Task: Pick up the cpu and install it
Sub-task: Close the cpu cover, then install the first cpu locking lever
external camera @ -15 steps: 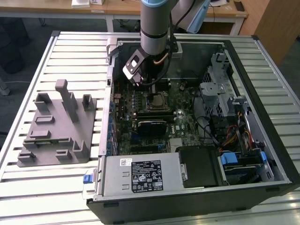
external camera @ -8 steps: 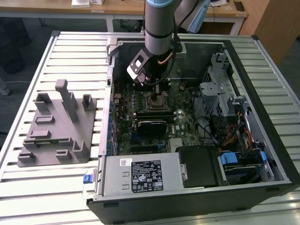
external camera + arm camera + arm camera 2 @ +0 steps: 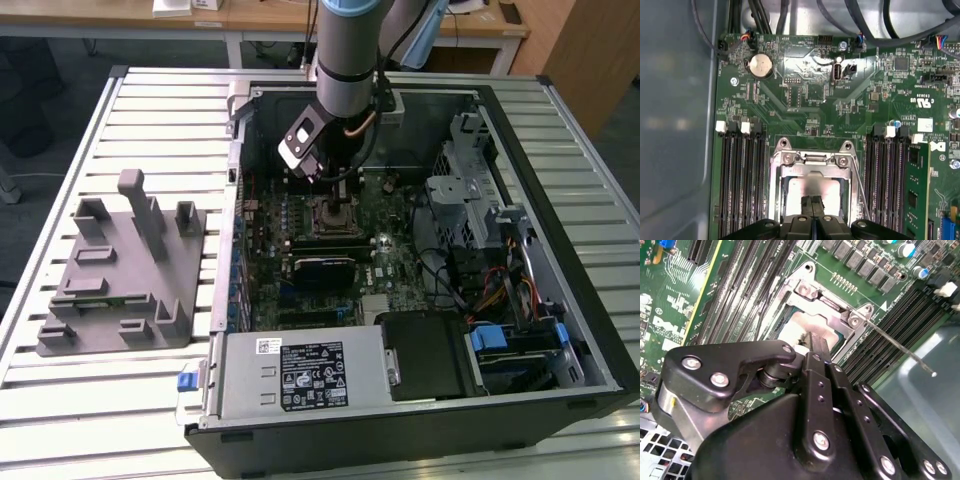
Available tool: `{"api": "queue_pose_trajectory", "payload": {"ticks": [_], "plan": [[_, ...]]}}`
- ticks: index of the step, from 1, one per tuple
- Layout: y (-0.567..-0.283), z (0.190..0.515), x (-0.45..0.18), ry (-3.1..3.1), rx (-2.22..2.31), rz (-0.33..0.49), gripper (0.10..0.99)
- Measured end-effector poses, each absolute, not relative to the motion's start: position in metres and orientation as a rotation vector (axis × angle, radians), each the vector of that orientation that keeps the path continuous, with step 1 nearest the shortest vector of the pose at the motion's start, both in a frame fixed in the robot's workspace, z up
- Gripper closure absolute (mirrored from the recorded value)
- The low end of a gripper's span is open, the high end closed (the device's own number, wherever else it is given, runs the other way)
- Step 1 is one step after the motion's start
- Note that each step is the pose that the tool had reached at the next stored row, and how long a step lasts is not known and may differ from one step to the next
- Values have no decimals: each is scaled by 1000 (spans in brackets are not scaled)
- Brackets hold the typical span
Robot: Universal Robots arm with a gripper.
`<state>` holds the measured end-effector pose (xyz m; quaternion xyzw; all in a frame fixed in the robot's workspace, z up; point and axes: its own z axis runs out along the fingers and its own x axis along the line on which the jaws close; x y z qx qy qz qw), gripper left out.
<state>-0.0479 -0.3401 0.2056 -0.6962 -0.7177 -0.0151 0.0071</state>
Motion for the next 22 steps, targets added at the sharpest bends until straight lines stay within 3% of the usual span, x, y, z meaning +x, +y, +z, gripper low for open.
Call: {"api": "queue_pose_trajectory", "payload": {"ticks": [22], "plan": [[-340,223,-46,-2244,-2177,-47,980]]}}
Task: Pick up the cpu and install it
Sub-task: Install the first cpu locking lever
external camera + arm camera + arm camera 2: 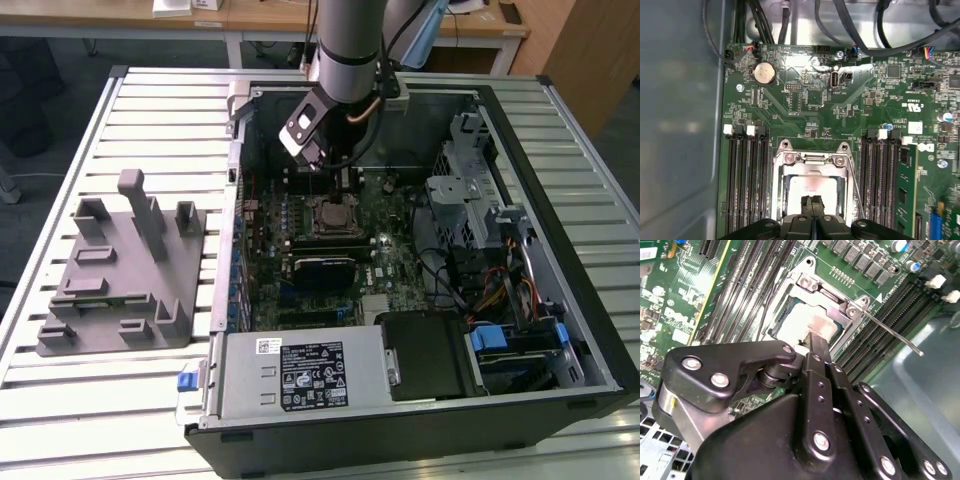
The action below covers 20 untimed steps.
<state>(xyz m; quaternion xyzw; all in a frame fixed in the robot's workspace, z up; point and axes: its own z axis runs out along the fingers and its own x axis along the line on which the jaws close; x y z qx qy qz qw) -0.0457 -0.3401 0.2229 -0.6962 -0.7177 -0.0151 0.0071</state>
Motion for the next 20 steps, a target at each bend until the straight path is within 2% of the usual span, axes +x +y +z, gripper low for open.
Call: {"api": "queue_pose_trajectory", "payload": {"ticks": [20], "plan": [[-340,264,-46,-2268,-2153,-47,980]]}}
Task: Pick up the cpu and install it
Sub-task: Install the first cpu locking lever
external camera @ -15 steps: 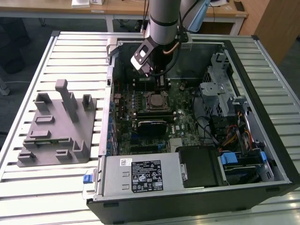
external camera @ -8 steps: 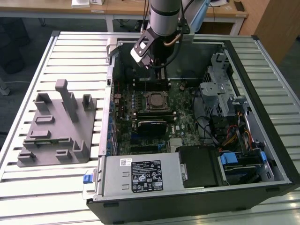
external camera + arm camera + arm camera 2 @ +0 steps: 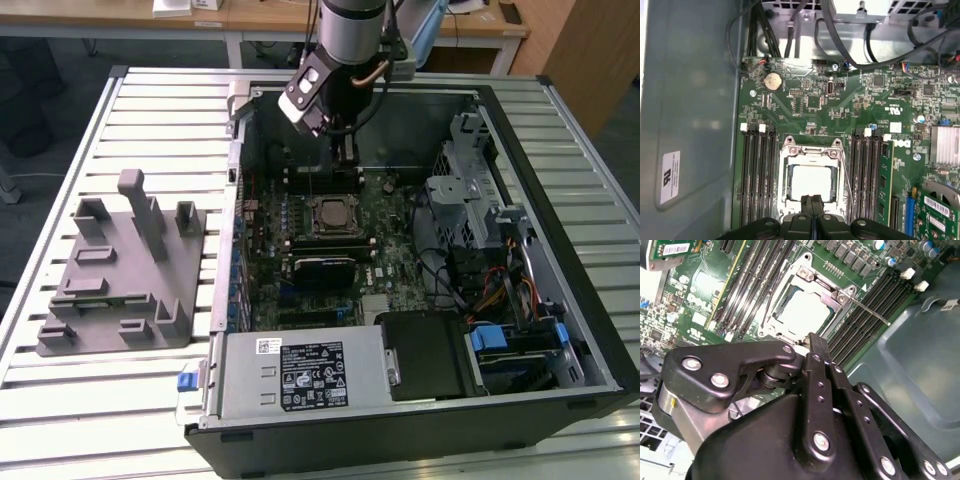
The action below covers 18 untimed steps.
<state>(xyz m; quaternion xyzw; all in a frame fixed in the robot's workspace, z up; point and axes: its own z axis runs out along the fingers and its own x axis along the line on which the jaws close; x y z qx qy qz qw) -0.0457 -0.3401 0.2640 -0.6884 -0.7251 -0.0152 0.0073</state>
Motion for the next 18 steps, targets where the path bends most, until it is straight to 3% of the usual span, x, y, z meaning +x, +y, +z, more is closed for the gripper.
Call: {"api": "queue_pose_trajectory", "payload": {"ticks": [18], "plan": [[-340,264,-46,-2581,-1757,-42,980]]}}
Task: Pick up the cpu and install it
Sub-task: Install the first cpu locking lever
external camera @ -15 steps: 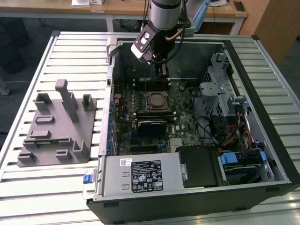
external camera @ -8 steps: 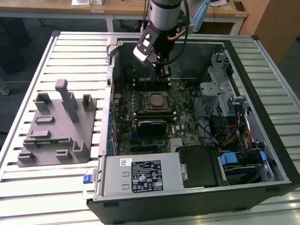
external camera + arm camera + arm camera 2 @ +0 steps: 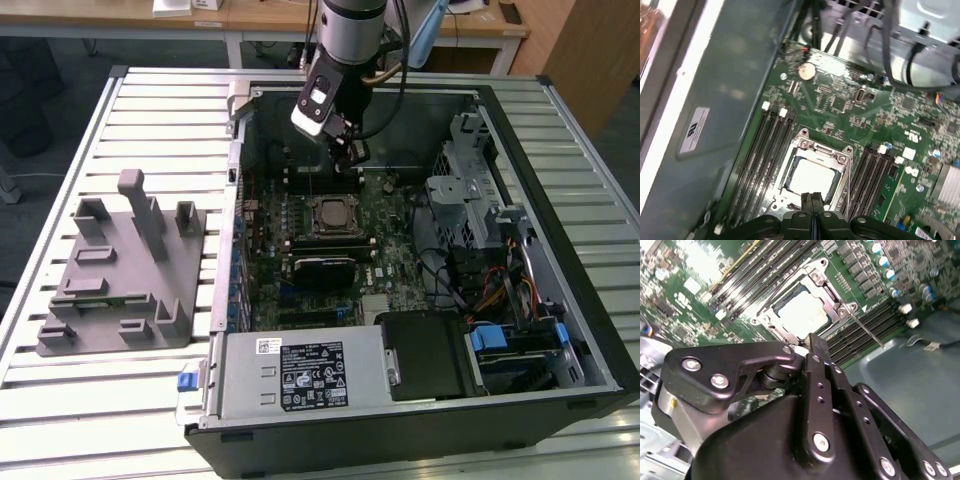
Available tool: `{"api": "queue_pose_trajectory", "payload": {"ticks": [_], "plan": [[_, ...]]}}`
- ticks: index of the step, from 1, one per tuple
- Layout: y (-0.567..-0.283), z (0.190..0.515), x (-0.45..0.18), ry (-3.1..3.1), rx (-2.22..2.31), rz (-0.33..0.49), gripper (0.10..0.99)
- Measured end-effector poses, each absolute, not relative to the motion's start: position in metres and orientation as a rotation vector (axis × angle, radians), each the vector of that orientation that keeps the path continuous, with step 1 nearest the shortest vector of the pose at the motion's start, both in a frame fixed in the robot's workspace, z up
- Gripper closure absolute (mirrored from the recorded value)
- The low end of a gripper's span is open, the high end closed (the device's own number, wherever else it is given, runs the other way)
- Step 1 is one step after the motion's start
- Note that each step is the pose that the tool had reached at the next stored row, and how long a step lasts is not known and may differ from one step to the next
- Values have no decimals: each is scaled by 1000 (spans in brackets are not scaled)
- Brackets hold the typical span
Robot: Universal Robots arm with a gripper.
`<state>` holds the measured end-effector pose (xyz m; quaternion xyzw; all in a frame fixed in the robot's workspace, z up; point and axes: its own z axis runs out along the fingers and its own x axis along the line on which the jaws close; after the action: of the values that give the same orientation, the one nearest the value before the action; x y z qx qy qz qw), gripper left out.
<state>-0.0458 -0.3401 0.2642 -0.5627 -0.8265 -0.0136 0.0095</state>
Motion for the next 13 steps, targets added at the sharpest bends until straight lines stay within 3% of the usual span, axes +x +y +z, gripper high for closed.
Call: {"api": "queue_pose_trajectory", "payload": {"ticks": [13], "plan": [[-340,264,-46,-2768,-1438,-39,980]]}}
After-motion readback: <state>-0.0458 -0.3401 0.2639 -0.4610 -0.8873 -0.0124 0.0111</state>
